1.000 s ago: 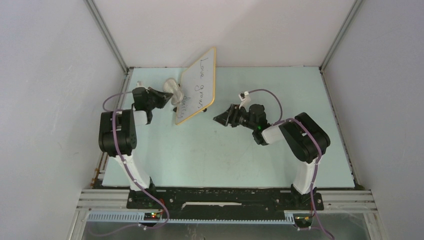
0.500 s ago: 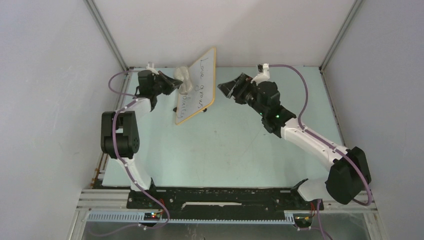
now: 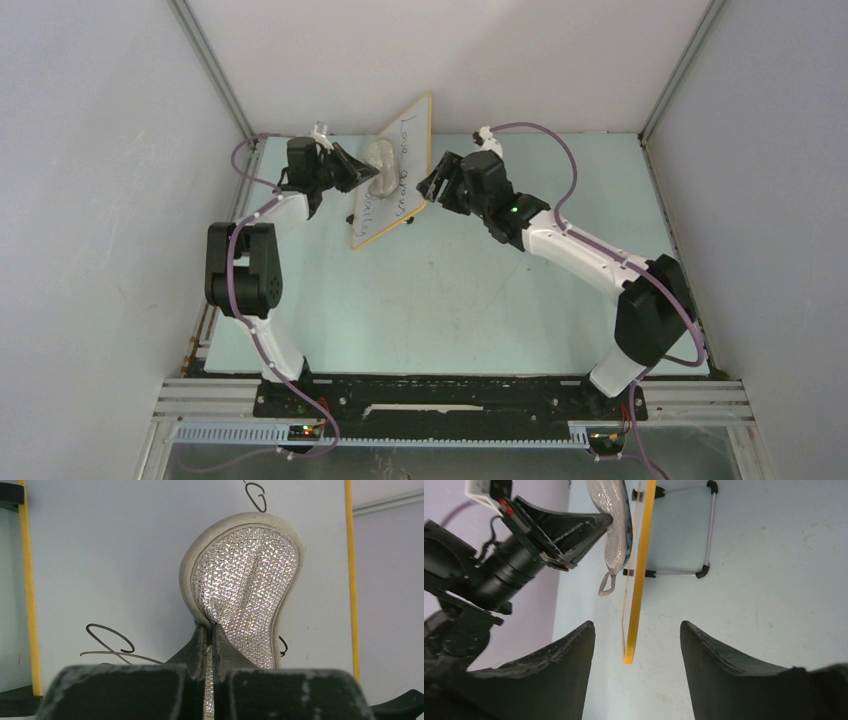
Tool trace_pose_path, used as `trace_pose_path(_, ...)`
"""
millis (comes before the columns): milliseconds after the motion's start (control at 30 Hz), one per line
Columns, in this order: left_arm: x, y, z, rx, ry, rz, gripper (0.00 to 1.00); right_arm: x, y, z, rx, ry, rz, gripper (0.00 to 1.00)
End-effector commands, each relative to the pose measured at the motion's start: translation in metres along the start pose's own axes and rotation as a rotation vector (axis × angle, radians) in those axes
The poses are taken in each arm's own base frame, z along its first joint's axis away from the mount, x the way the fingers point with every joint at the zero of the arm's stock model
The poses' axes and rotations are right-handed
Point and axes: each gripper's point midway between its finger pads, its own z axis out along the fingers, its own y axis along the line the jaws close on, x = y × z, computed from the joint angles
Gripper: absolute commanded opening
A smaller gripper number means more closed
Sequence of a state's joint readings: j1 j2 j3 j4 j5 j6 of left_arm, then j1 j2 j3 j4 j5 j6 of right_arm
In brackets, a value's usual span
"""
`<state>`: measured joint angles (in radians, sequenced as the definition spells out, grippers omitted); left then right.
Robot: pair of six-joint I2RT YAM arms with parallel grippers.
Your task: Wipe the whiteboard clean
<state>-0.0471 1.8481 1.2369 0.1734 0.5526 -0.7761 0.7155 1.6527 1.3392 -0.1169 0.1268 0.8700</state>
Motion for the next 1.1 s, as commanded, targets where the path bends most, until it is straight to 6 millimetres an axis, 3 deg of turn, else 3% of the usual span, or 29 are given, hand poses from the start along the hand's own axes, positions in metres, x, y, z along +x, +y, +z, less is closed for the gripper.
trace_pose_path(0, -0.004, -0.012, 0.001, 0.042, 0.041, 0.068, 0.0, -0.011, 0.013, 0.003, 0.025, -0.046, -0.031, 0.6)
trace_pose_path(233, -0.007, 0.004, 0.01, 0.013, 0.065, 0.021, 0.0, -0.009, 0.012, 0.012, 0.038, -0.055, -0.029, 0.46)
trace_pose_path(400, -0.007, 0.013, 0.019, -0.025, 0.066, 0.008, 0.0, -0.01, 0.011, 0.016, 0.056, -0.073, -0.04, 0.3)
trace_pose_path(533, -0.006, 0.018, 0.021, -0.055, 0.054, 0.001, 0.0, -0.012, 0.011, 0.017, 0.082, -0.069, -0.052, 0.25)
trace_pose_path(800, -0.001, 0.011, 0.024, -0.079, 0.058, 0.017, 0.0, -0.01, 0.024, 0.018, 0.108, -0.073, -0.075, 0.17)
trace_pose_path(933, 0.008, 0.012, 0.024, -0.094, 0.081, 0.007, 0.0, -0.008, 0.031, 0.02, 0.104, -0.074, -0.089, 0.01)
trace_pose_path(1067, 0.013, -0.005, 0.026, -0.075, 0.095, 0.038, 0.0, -0.007, 0.036, 0.02, 0.096, -0.078, -0.104, 0.0)
